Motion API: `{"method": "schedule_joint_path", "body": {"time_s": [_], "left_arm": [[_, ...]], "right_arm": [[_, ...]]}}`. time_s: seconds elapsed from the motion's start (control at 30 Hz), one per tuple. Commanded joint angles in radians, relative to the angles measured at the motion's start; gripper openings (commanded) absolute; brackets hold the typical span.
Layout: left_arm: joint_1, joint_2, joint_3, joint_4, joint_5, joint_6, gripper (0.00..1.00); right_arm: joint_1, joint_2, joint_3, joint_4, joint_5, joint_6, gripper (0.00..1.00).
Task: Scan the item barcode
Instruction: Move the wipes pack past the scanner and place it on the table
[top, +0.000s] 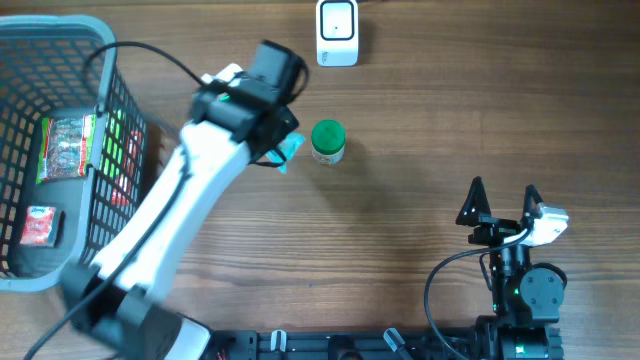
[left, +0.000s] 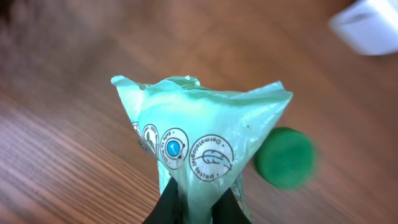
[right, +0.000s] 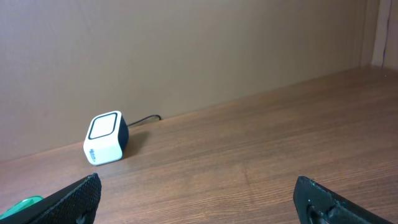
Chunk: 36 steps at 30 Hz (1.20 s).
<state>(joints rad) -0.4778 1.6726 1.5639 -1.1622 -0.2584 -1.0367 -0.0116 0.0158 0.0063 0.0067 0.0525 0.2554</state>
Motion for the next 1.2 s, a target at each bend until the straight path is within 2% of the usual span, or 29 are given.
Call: {"method": "schedule_joint_path", "body": {"time_s": [0.0,0.13,0.27,0.33,0.43,0.57,0.6,0.63,0.67,0.7,0.8,0.93,0.97,1.07,1.17], "left_arm": [[-0.018,0.153,0.005,-0.026,-0.045,-0.125,0.04],[-0.023,0.281,0.004,-0.069,-0.074,-0.125,0.04],[-0.022,0.293,-0.026,-0.113,-0.156,-0.133,0.04],[-0.021,0.293,-0.126,-0.064,-0.186,-0.185,0.04],[-0.017,0.293,-0.251,0.035,-0.185,-0.184,0.04],[-0.016,0.269,-0.247,0.032,-0.190,-0.175,0.04],[-0.016,0.241,-0.226,0.016,-0.199,-0.175,0.14],[-0.016,0.208,-0.190,-0.013,-0.208,-0.175,0.44],[-0.016,0.177,-0.157,-0.040,-0.217,-0.175,0.93],[-0.016,0.140,-0.110,-0.072,-0.235,-0.175,1.00],[-0.016,0.038,0.045,-0.142,-0.290,-0.171,1.00],[0.024,-0.111,0.243,-0.147,-0.412,-0.063,1.00],[0.081,-0.166,0.278,-0.132,-0.454,-0.063,1.00],[0.327,-0.262,0.284,-0.110,-0.445,-0.071,1.00],[0.645,-0.262,0.274,-0.138,-0.264,-0.100,1.00]], "right_arm": [[0.004,-0.002,-0.001,0.004,-0.011,-0.017,1.00],[0.004,-0.002,-0.001,0.004,-0.011,-0.017,1.00],[0.004,-0.002,-0.001,0.004,-0.011,-0.016,1.00],[0.004,-0.002,-0.001,0.004,-0.011,-0.016,1.00],[0.004,-0.002,-0.001,0.004,-0.011,-0.017,1.00],[0.004,-0.002,-0.001,0.004,-0.011,-0.017,1.00],[0.004,-0.002,-0.001,0.004,-0.011,-0.017,1.00],[0.004,-0.002,-0.001,0.004,-0.011,-0.016,1.00],[0.004,-0.002,-0.001,0.004,-0.011,-0.017,1.00],[0.004,-0.002,-0.001,0.004,-0.011,-0.016,1.00],[0.004,-0.002,-0.001,0.004,-0.011,-0.017,0.99],[0.004,-0.002,-0.001,0.004,-0.011,-0.017,1.00],[0.004,-0.002,-0.001,0.004,-0.011,-0.016,1.00],[0.004,-0.002,-0.001,0.004,-0.011,-0.017,1.00],[0.004,-0.002,-0.001,0.004,-0.011,-0.017,1.00]]}}
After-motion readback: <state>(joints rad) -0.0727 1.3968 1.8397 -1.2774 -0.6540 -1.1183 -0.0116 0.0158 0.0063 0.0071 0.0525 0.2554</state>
